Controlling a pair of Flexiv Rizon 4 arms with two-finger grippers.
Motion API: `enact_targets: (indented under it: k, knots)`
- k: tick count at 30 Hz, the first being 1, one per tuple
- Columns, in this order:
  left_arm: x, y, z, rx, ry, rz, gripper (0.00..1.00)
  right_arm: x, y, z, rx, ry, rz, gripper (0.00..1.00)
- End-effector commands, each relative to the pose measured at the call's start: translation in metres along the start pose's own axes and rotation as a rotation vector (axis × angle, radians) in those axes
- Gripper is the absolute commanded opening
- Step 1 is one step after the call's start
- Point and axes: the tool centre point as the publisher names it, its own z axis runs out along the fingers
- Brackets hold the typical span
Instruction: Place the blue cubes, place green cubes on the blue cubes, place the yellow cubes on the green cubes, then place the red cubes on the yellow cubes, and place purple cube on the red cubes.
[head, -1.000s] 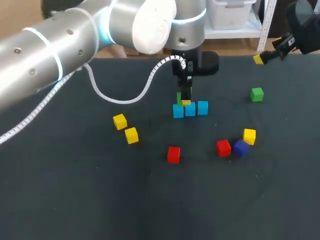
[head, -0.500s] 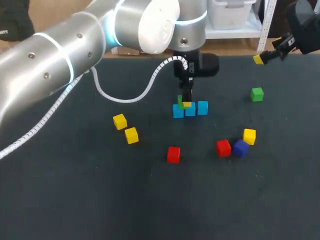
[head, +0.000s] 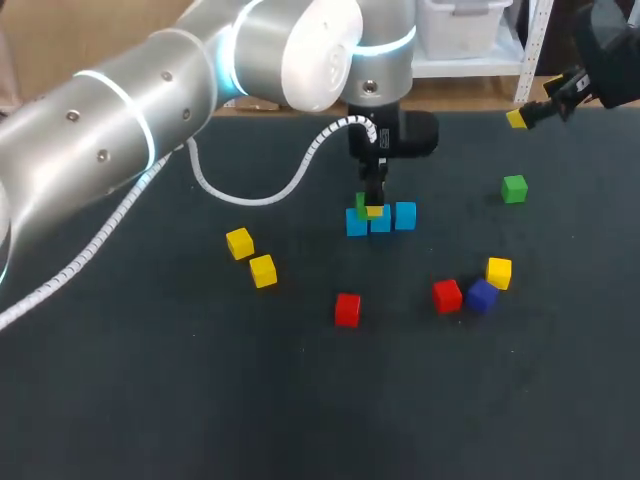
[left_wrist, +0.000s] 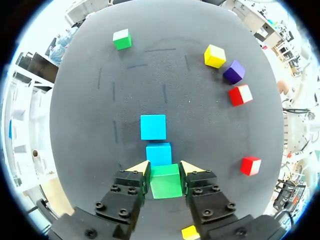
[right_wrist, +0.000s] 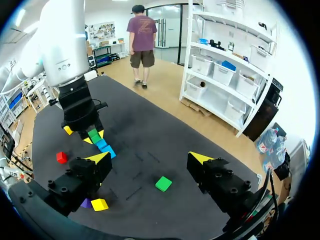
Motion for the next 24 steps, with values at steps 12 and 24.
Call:
enact_targets:
  k: [12, 24]
  knots:
    - [-0.0008, 0.0054, 0.0004, 0.001, 0.01, 0.002, 0.56, 0.0007, 0.0, 0.0, -0.001, -0.003, -0.001, 1.0]
    - [0.0033, 0.0063, -0.0004, 0.001, 0.015, -0.014, 1.0, 0.0007, 0.0, 0.0, -0.001, -0.003, -0.001, 1.0]
